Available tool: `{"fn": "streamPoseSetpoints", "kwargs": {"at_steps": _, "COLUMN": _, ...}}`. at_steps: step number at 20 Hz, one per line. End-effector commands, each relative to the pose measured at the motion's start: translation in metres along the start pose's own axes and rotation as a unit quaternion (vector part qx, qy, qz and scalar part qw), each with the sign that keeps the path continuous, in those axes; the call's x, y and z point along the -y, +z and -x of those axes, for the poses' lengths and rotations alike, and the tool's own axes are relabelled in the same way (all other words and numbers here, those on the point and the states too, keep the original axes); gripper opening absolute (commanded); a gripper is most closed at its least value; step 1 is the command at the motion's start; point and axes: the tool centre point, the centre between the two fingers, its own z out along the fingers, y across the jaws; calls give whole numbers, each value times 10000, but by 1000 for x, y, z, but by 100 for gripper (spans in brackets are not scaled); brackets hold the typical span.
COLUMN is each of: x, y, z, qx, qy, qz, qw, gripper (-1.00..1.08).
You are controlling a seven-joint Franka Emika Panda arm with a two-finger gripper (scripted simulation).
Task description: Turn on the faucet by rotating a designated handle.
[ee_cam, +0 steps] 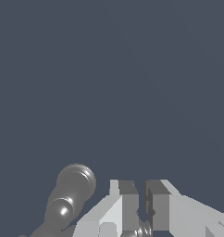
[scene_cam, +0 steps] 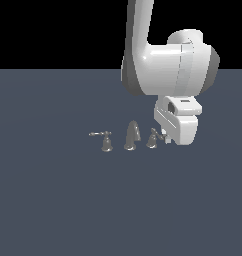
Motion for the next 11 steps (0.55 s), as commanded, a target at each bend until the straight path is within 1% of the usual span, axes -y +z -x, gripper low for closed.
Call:
{"fn": "streamPoseSetpoints", "kwargs": {"at_steps": 1, "x": 0, "y": 0, "z": 0, "qx": 0, "qy": 1, "qz": 0, "qw": 10000, "gripper": -100}}
{"fn": "streamPoseSetpoints", "kwargs": {"at_steps": 9, "x": 15, "y": -1, "z": 57, "qx": 34, "qy": -131, "qz": 2, "qw": 9999, "gripper": -100}}
{"fn": "streamPoseSetpoints", "kwargs": {"at_steps": 10, "x": 17, "y": -1, "z": 63, "qx": 38, "qy": -146, "qz": 3, "qw": 9999, "gripper": -100}}
{"fn": "streamPoseSetpoints", "kwargs": {"at_steps": 11, "x": 17, "y": -1, "z": 63, "qx": 38, "qy": -146, "qz": 3, "qw": 9999, "gripper": -100}}
